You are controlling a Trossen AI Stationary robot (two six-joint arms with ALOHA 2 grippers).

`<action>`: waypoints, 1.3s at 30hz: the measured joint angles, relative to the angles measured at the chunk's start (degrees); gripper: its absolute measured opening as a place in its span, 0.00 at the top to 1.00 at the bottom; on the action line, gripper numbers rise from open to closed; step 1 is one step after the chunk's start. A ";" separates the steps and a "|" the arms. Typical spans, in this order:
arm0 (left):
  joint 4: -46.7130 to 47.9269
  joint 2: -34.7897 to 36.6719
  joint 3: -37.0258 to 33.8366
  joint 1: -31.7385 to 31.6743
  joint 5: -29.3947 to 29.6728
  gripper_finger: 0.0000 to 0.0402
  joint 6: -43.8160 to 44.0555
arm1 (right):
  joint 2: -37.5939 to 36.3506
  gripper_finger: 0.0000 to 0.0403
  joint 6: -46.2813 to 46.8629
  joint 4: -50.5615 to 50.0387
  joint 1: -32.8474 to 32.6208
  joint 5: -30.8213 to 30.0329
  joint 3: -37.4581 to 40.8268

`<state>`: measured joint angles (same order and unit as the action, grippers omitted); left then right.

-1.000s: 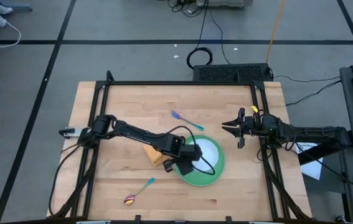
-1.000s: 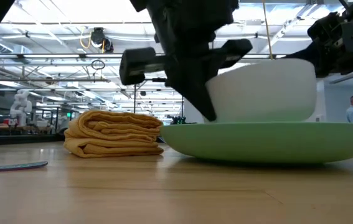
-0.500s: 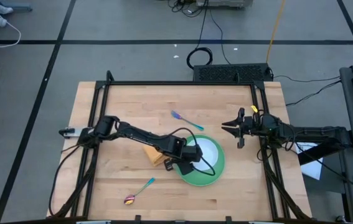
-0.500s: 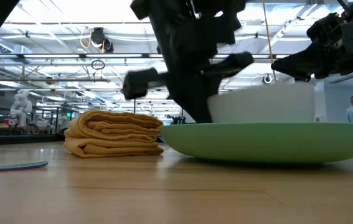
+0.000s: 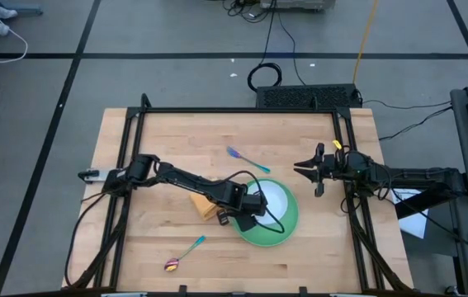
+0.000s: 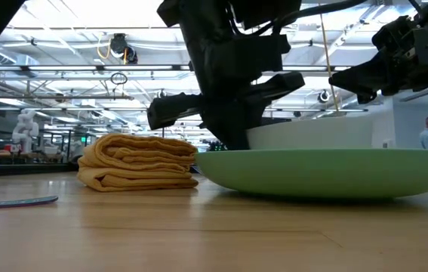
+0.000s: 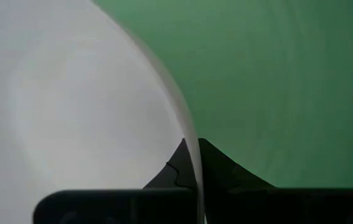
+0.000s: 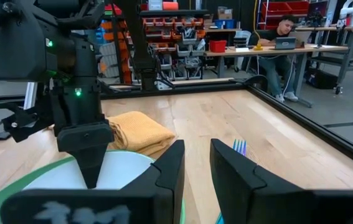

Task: Set table place
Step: Put the white bowl on the light green plate

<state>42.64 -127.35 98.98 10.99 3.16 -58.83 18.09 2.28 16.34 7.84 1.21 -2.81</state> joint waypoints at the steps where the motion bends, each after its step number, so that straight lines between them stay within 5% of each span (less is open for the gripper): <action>1: 0.09 0.00 0.00 -0.01 -0.02 1.00 0.06 | 0.00 0.83 0.00 0.00 0.00 0.02 0.00; 39: -2.89 -0.31 -0.20 0.08 2.36 0.93 5.03 | 0.00 0.83 -0.09 0.09 0.00 0.00 0.02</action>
<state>39.75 -127.66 98.78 11.07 5.52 -53.80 18.09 2.20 16.43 7.84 1.21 -2.79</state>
